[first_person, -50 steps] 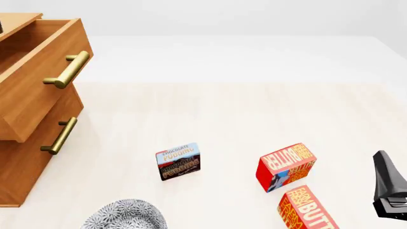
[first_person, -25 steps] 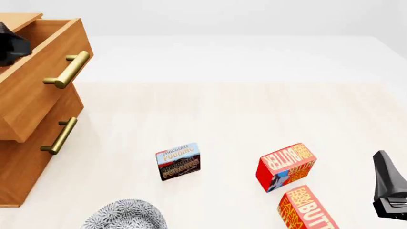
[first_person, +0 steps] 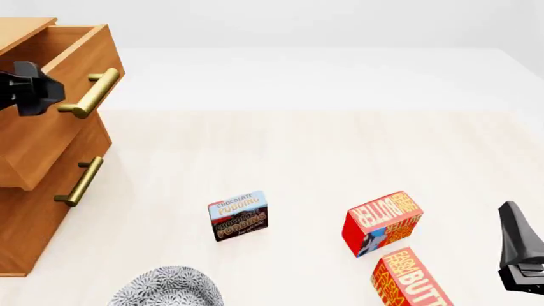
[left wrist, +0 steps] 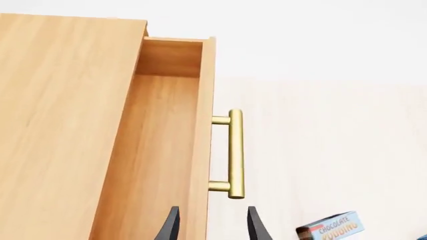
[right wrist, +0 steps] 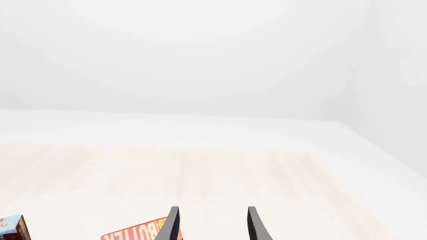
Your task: Put the chocolate pudding in the top drawer of the cabinet and close it.
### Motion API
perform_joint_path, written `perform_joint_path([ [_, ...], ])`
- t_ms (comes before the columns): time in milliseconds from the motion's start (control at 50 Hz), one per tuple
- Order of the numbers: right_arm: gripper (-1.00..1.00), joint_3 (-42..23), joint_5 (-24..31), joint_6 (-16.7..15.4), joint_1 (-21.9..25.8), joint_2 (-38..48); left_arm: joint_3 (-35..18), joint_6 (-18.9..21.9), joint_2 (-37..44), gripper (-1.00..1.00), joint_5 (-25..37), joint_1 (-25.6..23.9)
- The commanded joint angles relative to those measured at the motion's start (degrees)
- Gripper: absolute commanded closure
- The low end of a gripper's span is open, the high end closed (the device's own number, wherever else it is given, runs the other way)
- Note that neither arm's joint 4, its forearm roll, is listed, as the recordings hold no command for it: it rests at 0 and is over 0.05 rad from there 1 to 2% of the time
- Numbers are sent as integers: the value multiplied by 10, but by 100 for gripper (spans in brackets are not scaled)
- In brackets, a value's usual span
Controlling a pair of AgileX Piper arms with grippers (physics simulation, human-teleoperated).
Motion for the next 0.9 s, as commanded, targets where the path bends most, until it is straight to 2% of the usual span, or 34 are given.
perform_joint_path([
  [20, -100, 0, 6, 7, 5, 0, 48, -2, 9, -100, -40, -7],
  [400, -100, 1, 6, 7, 5, 0, 89, 7, 32, -100, -69, -10],
  [900, -100, 0, 6, 7, 5, 0, 136, -7, 63, -100, -109, -87],
])
